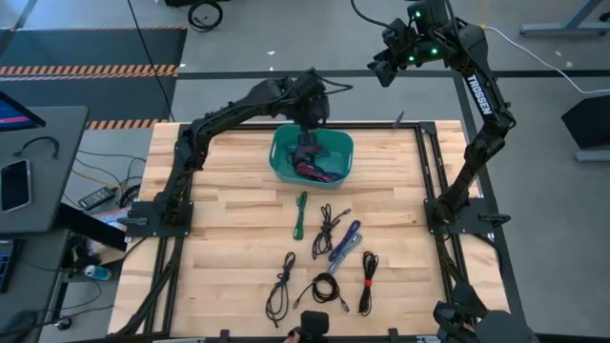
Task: Pick and place USB-C Cables
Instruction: Put the pink charger cable into the light blue bin
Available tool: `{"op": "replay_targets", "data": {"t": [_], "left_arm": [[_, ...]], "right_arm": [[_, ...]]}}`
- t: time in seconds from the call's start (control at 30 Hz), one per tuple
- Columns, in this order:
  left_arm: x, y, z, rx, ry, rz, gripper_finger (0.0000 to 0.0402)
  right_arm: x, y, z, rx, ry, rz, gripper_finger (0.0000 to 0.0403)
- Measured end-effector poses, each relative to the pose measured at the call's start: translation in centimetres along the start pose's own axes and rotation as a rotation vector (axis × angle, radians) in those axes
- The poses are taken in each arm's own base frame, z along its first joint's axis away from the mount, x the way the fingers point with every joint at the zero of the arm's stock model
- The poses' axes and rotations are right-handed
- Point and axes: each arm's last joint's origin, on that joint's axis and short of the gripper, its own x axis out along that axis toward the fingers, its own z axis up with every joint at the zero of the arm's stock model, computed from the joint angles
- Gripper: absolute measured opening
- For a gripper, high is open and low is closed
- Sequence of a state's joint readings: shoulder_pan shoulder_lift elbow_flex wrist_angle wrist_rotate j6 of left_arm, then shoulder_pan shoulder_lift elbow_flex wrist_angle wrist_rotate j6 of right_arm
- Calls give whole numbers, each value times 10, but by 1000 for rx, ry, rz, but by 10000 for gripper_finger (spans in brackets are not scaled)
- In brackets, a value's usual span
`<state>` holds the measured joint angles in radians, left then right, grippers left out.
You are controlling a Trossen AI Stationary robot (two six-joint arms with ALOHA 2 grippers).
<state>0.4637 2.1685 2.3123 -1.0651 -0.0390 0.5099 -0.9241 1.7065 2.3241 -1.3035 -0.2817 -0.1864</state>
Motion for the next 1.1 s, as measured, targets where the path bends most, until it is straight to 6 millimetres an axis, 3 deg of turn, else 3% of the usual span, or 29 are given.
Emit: {"op": "replay_targets", "data": {"t": [0.27,0.53,0.77,0.9,1.1], "left_arm": [[17,-10,-13,-87,151,-80,34],[33,-20,-17,-266,182,-147,16],[66,-44,-40,-429,338,-178,22],[82,-63,-53,-408,418,-206,26],[91,-79,-57,-386,444,-224,73]], "right_arm": [[0,1,-3,-9,33,7,171],[0,1,-4,-18,45,9,171],[0,1,-4,-39,45,10,171],[0,1,-4,-47,45,10,171],[0,1,-4,-66,45,11,171]]}}
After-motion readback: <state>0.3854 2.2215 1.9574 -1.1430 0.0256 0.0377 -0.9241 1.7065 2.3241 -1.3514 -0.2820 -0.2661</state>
